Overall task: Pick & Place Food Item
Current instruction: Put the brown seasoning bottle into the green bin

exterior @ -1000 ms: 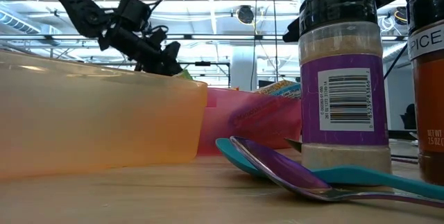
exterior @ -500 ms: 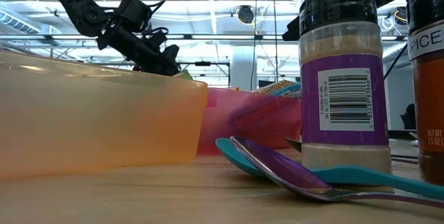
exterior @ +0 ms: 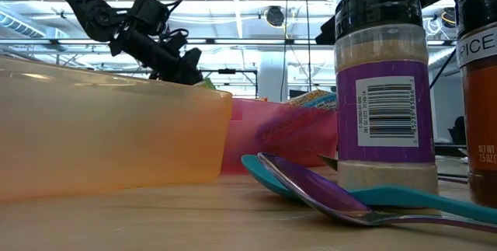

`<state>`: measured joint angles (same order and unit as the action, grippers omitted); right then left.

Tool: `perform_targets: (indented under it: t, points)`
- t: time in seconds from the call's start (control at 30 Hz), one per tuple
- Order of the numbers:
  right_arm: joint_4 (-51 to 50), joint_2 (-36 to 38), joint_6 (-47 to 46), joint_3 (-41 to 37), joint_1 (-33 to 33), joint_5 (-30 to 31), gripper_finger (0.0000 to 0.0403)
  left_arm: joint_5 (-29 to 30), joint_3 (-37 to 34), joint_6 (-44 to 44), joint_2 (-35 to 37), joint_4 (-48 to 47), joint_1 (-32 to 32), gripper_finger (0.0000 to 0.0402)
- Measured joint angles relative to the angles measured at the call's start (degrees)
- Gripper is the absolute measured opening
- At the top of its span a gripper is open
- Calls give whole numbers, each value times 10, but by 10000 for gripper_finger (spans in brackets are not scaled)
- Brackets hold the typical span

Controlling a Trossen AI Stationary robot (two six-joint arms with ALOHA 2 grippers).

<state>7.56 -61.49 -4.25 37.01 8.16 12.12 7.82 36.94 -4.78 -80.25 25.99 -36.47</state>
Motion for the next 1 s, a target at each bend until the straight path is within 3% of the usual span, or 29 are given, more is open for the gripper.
perform_targets:
  t: [1.0]
  points:
    - [3, 0, 0, 0, 0, 0, 210, -2, 2, -10, -34, 18, 0, 171]
